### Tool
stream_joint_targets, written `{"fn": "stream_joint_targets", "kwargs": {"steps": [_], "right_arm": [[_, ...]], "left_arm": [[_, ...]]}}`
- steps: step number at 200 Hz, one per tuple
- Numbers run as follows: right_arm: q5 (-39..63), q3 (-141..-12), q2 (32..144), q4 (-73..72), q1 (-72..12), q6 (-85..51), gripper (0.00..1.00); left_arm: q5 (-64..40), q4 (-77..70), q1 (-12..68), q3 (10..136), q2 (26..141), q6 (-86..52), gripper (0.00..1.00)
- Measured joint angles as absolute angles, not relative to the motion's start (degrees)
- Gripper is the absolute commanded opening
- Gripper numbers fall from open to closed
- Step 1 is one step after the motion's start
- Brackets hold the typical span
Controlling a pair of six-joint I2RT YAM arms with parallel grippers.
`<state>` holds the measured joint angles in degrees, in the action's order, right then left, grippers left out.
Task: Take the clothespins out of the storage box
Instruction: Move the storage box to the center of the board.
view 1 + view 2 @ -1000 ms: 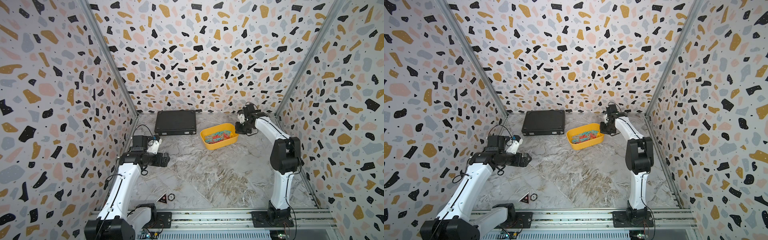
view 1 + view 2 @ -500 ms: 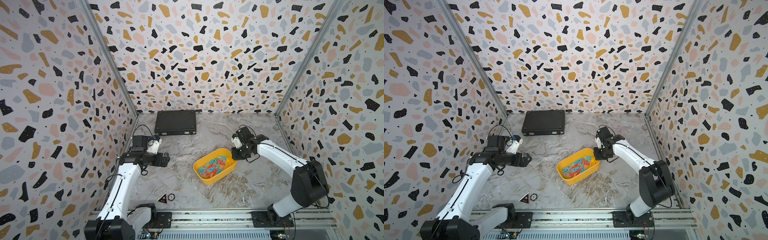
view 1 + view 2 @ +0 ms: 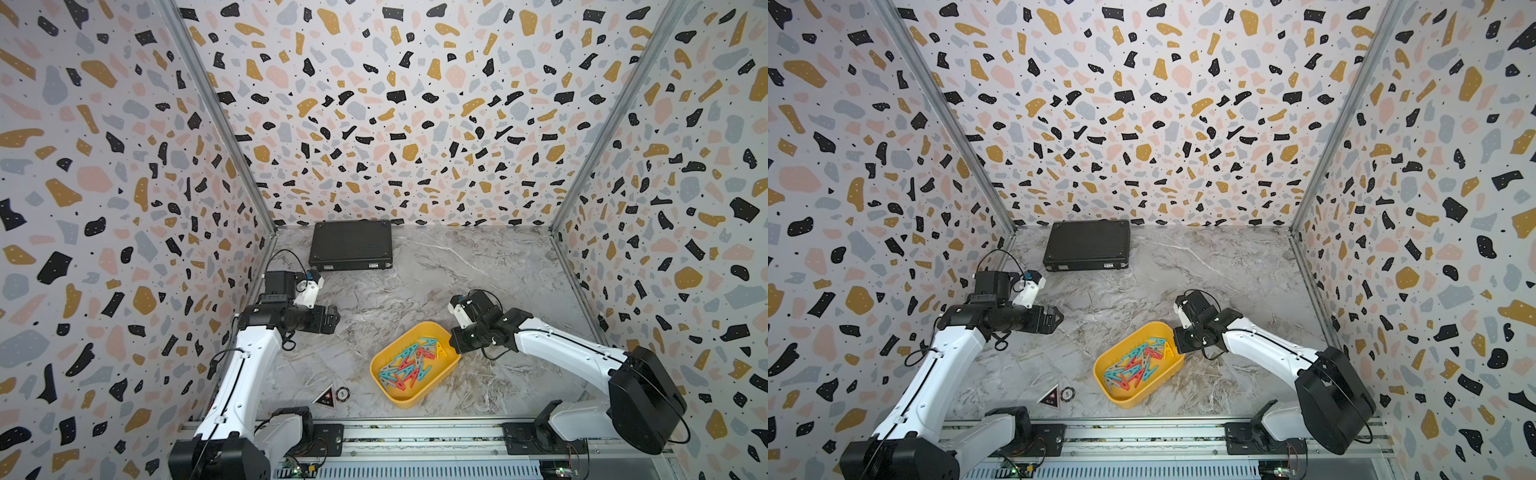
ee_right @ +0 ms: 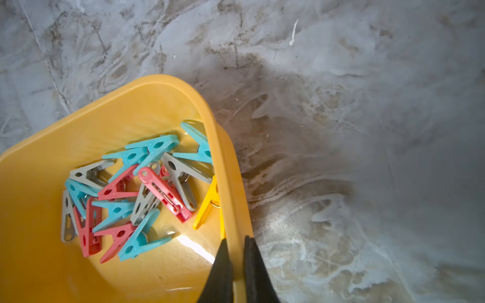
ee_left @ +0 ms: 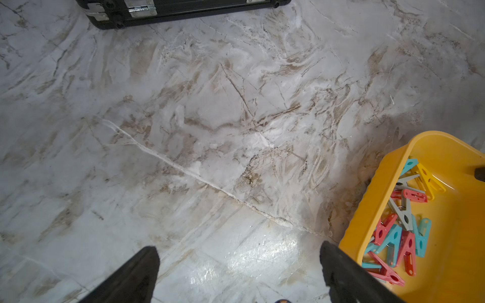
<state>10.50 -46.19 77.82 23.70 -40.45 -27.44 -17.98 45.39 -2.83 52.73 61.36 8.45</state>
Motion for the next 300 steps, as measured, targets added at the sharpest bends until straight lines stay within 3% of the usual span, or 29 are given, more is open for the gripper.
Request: {"fn": "stream_joint_targets", "kwargs": {"steps": [56,81,115,137,201,248,300], "right_arm": [[5.85,-45.65,79.83,17.98,-45.76,-30.83,0.0],[5.3,-45.65,80.31,16.64,-47.66,-31.09,0.12],[5.28,-45.65,79.94,16.97,-49.21,-30.68,0.38],[5.13,-45.65,76.84,18.63,-49.54,-29.78,0.49],[6.09,-47.72,66.15,24.1,-49.82,-24.95,0.47],[8.19,-50.74,71.53,25.65,-55.02,-20.38,0.48],[6.96,-56.1,83.24,26.06,-60.42,-16.84,0.48]], "left_arm": [[-19.03,45.41,-2.83,52.36,61.34,8.93,1.0],[-19.22,45.41,-2.83,52.25,61.34,9.19,1.0],[-19.44,45.43,-2.83,52.16,61.34,9.45,1.0],[-19.66,45.43,-2.83,52.14,61.34,9.5,1.0],[-21.06,45.47,-2.83,52.14,61.32,9.89,1.0],[-25.15,45.82,-2.83,51.55,57.91,10.59,1.0],[-22.55,45.36,-2.81,51.35,57.01,10.7,1.0]]}}
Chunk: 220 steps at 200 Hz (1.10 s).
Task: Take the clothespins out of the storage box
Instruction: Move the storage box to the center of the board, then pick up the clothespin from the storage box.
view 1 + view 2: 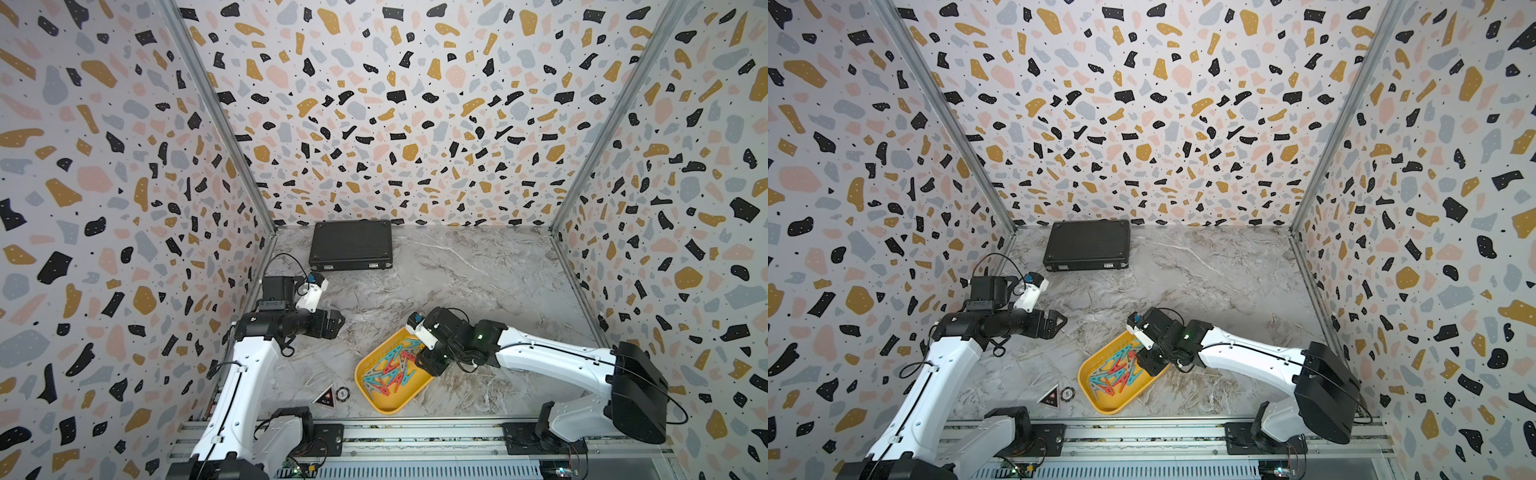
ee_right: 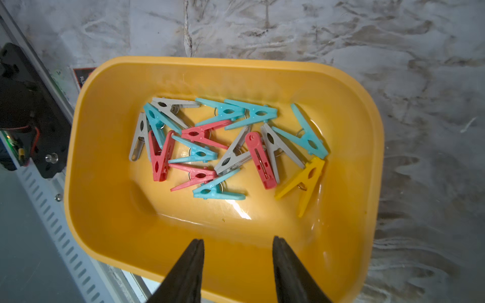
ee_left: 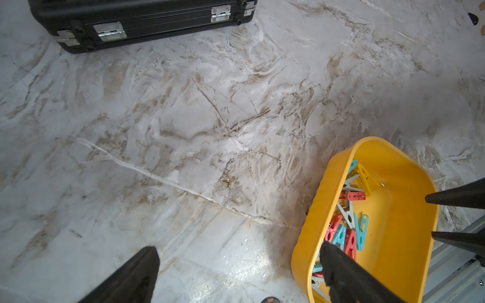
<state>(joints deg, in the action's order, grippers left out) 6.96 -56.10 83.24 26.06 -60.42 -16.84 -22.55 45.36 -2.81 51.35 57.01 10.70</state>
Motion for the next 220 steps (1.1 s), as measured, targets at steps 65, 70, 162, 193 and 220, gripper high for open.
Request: {"fn": "stream_joint_targets", "kwargs": {"steps": [65,70,162,193,220], "right_arm": [[3.14,-62.7,96.12,26.02,-62.52,-15.59,0.47],[2.85,-62.96,96.57,26.09,-62.72,-15.55,0.47],[-2.11,-67.4,102.78,26.13,-63.22,-15.35,0.43],[-3.66,-67.81,104.05,26.11,-63.22,-15.35,0.34],[-4.58,-68.4,104.68,25.87,-63.22,-15.38,0.24]], "left_arm": [[-21.34,44.75,-2.83,51.24,57.3,10.68,1.0],[-21.34,44.75,-2.83,51.24,57.39,10.68,1.0],[-21.37,44.77,-2.83,51.24,57.67,10.7,1.0],[-21.61,44.75,-2.83,51.24,57.65,10.72,1.0],[-21.8,44.75,-2.81,51.24,57.65,10.74,1.0]]}}
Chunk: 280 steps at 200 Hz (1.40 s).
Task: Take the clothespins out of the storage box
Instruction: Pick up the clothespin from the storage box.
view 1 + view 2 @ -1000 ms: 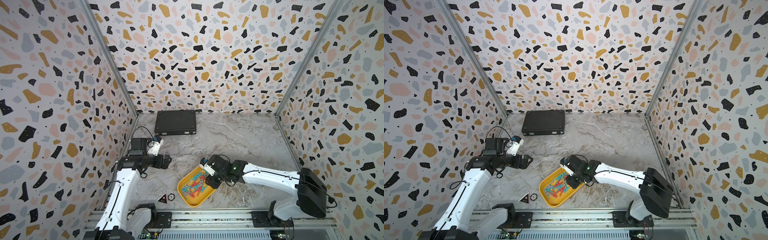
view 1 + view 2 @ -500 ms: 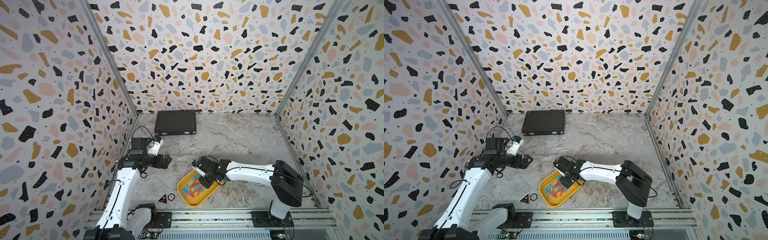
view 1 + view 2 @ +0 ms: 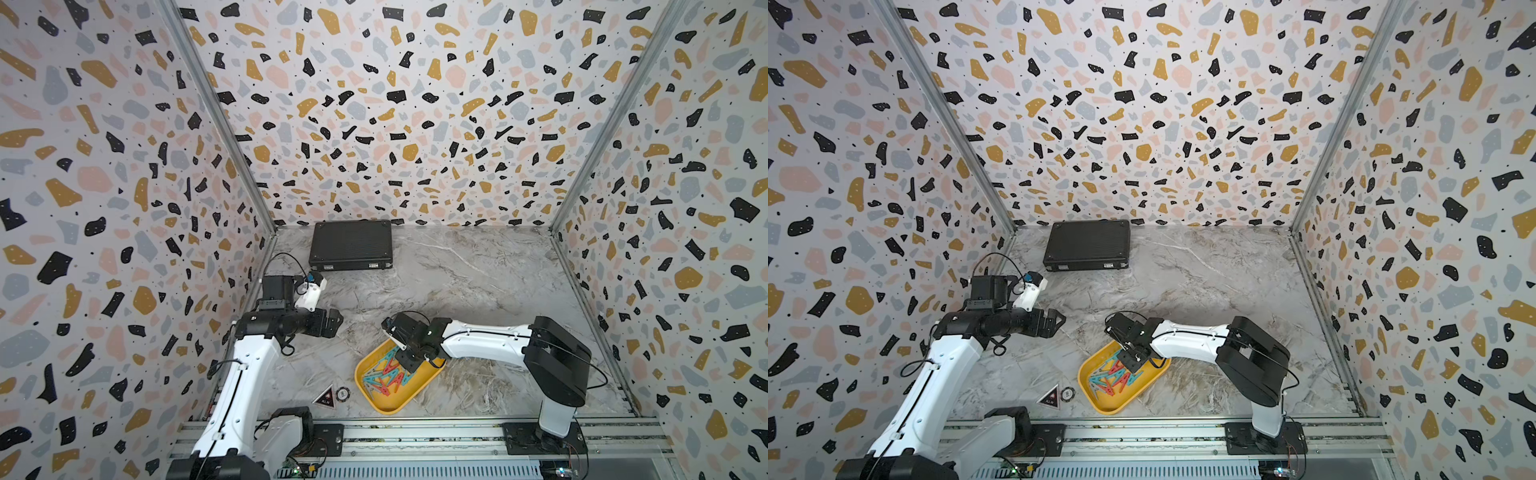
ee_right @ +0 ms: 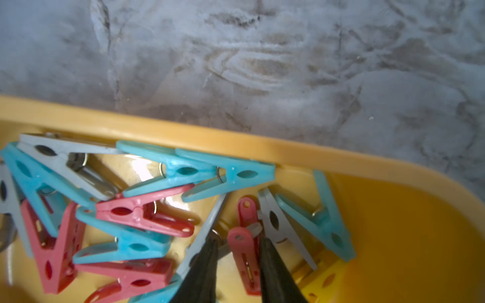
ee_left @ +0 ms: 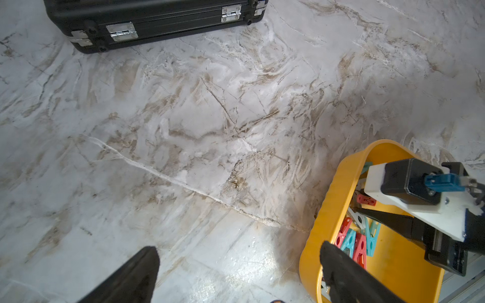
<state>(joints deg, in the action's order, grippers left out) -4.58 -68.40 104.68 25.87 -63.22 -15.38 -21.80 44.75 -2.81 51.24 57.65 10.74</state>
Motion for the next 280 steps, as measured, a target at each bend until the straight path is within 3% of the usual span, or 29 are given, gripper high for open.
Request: {"fn": "stream_joint_targets", "kwargs": {"steps": [53,280], "right_arm": [[-6.11,-68.42,104.68,25.71,-63.22,-15.62,0.0],[-7.4,-65.63,89.58,27.0,-63.2,-19.44,0.0]], "left_arm": [[-22.0,44.77,-2.83,51.24,57.65,10.74,1.0],[-21.98,44.77,-2.83,51.24,57.65,10.81,1.0]]}}
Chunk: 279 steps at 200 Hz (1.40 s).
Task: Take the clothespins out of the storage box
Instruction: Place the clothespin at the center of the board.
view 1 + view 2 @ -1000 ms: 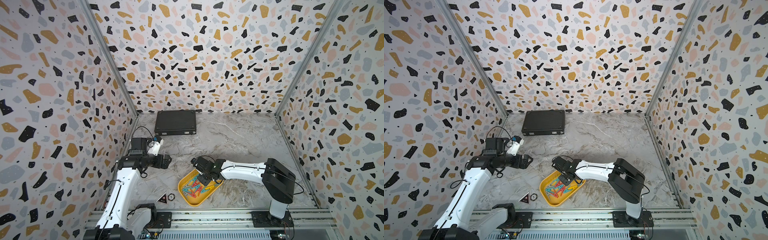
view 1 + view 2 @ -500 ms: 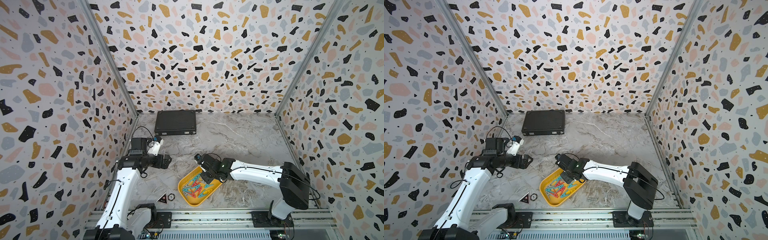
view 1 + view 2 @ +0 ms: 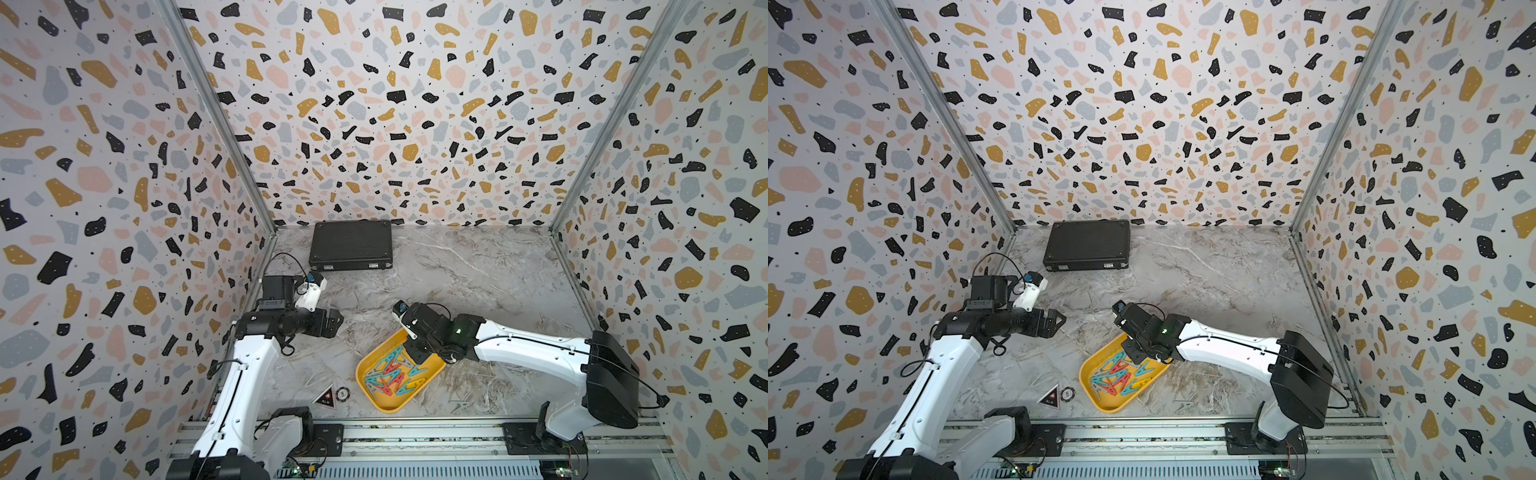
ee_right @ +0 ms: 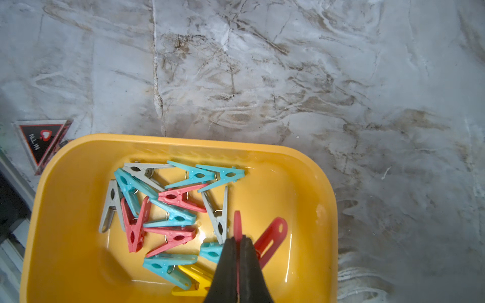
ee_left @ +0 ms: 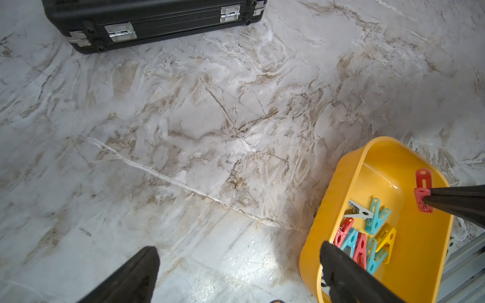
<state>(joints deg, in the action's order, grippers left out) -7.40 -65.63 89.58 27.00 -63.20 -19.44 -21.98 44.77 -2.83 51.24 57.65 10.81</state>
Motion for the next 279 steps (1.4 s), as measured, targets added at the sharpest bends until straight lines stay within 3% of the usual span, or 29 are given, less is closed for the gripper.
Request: {"fn": "stream_joint_targets", "kwargs": {"steps": [40,101,164,218,271,279], "right_arm": [[-6.39,-65.63,87.53,29.93,-59.11,-20.53,0.0],[-4.14,-69.49,84.73,35.22,-39.88,-19.4,0.0],[-0.4,-89.45,109.08,41.25,-21.74,-15.42,0.0],[0.95,-105.75,129.16,46.35,-18.59,-13.61,0.0],[0.62,-117.56,136.09,50.28,-18.26,-11.88,0.0],[0.62,-119.28,137.34,51.18,-18.26,-11.66,0.04]], "left_arm": [[-21.96,44.8,-2.83,51.24,57.65,10.83,1.0],[-21.96,44.8,-2.83,51.24,57.65,10.87,1.0],[-21.96,44.8,-2.81,51.24,57.67,10.92,1.0],[-21.98,44.82,-2.83,51.22,57.67,10.92,1.0],[-22.0,44.84,-2.83,51.22,57.67,10.94,1.0],[-22.0,44.84,-2.83,51.22,57.67,10.94,1.0]]}}
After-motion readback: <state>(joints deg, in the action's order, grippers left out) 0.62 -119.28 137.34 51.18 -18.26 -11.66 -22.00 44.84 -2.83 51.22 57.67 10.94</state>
